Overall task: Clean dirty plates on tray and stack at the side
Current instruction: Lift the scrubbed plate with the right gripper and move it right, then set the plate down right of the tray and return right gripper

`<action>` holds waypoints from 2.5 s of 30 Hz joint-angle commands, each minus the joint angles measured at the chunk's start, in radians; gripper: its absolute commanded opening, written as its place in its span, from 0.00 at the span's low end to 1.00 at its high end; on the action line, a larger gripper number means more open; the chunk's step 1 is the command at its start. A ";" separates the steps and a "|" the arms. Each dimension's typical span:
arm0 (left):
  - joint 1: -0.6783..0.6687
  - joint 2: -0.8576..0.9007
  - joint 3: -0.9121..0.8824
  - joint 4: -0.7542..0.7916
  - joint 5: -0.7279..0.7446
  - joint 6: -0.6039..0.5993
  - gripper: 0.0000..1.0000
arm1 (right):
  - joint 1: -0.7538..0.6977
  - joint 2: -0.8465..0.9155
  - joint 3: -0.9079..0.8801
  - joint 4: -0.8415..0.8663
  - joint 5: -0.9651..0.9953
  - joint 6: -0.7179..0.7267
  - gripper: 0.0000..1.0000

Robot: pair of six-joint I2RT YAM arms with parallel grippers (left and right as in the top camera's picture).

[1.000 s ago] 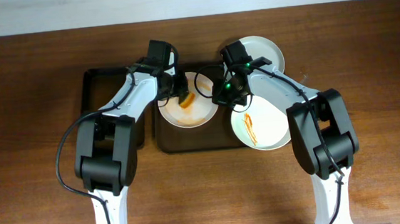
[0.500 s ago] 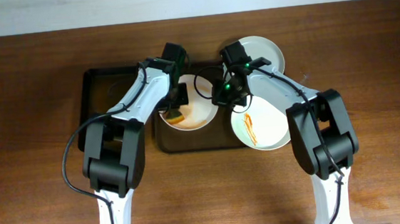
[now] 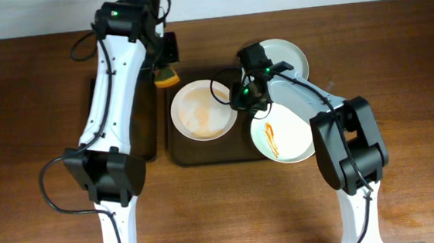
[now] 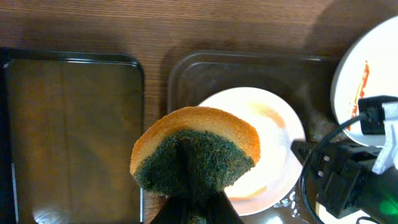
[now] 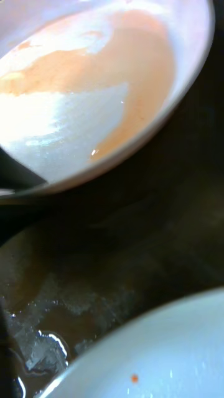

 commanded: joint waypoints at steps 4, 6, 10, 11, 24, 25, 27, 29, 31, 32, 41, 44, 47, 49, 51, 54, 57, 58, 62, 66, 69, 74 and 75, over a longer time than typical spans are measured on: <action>0.051 -0.013 0.018 -0.050 0.004 0.012 0.00 | 0.018 -0.071 -0.009 -0.092 0.007 -0.133 0.04; 0.069 -0.013 0.018 -0.057 0.003 0.012 0.00 | 0.024 -0.190 -0.009 -0.161 0.131 -0.139 0.04; 0.098 -0.013 0.018 -0.066 0.004 0.011 0.00 | 0.053 -0.341 -0.009 -0.226 0.388 -0.147 0.04; 0.105 -0.013 0.018 -0.064 0.004 0.012 0.00 | 0.073 -0.369 -0.009 -0.231 0.467 -0.163 0.04; 0.147 -0.013 0.018 -0.056 0.004 0.012 0.00 | 0.499 -0.386 -0.010 -0.200 1.542 -0.168 0.04; 0.147 -0.013 0.018 -0.056 0.004 0.012 0.00 | 0.503 -0.386 -0.010 -0.199 1.545 -0.168 0.04; 0.147 -0.013 0.018 -0.056 0.004 0.012 0.00 | 0.504 -0.386 -0.010 -0.195 1.566 -0.168 0.04; 0.147 -0.013 0.018 -0.056 0.004 0.012 0.00 | 0.510 -0.386 -0.010 -0.192 1.647 -0.168 0.04; 0.147 -0.013 0.018 -0.056 0.004 0.011 0.00 | 0.532 -0.386 -0.009 -0.188 1.698 -0.168 0.04; 0.147 -0.013 0.018 -0.056 0.004 0.012 0.00 | 0.537 -0.386 -0.009 -0.188 1.694 -0.167 0.04; 0.147 -0.013 0.018 -0.056 0.004 0.012 0.00 | 0.404 -0.429 -0.009 -0.261 0.895 -0.130 0.04; 0.147 -0.013 0.018 -0.056 0.004 0.012 0.00 | 0.168 -0.515 -0.009 -0.302 0.501 -0.136 0.04; 0.147 -0.013 0.018 -0.057 0.004 0.012 0.00 | -0.132 -0.545 -0.009 -0.369 0.229 -0.156 0.04; 0.147 -0.013 0.018 -0.061 0.004 0.012 0.00 | -0.380 -0.531 -0.015 -0.422 0.171 -0.191 0.04; 0.147 -0.013 0.018 -0.060 0.004 0.012 0.00 | -0.570 -0.513 -0.046 -0.415 0.172 -0.199 0.04; 0.146 -0.013 0.018 -0.059 0.005 0.011 0.00 | -0.733 -0.476 -0.084 -0.404 0.171 -0.255 0.04; 0.142 -0.013 0.018 -0.059 0.004 0.012 0.00 | -0.832 -0.435 -0.195 -0.274 0.178 -0.280 0.04; 0.140 -0.013 0.018 -0.058 0.004 0.011 0.00 | -0.842 -0.430 -0.233 -0.232 0.177 -0.279 0.04; 0.130 -0.013 0.018 -0.056 0.004 0.012 0.00 | -0.845 -0.422 -0.403 0.007 0.178 -0.276 0.04; 0.130 -0.013 0.018 -0.056 0.004 0.012 0.00 | -0.845 -0.421 -0.479 0.105 0.163 -0.277 0.41; 0.130 -0.013 0.018 -0.063 0.004 0.012 0.00 | -0.846 -0.433 -0.328 -0.095 -0.099 -0.355 0.43; 0.131 -0.013 0.018 -0.067 0.004 0.012 0.00 | -0.694 -0.442 -0.212 -0.495 -0.126 -0.355 0.41; 0.131 -0.013 0.018 -0.067 0.004 0.012 0.00 | -0.639 -0.442 -0.243 -0.500 -0.076 -0.354 0.41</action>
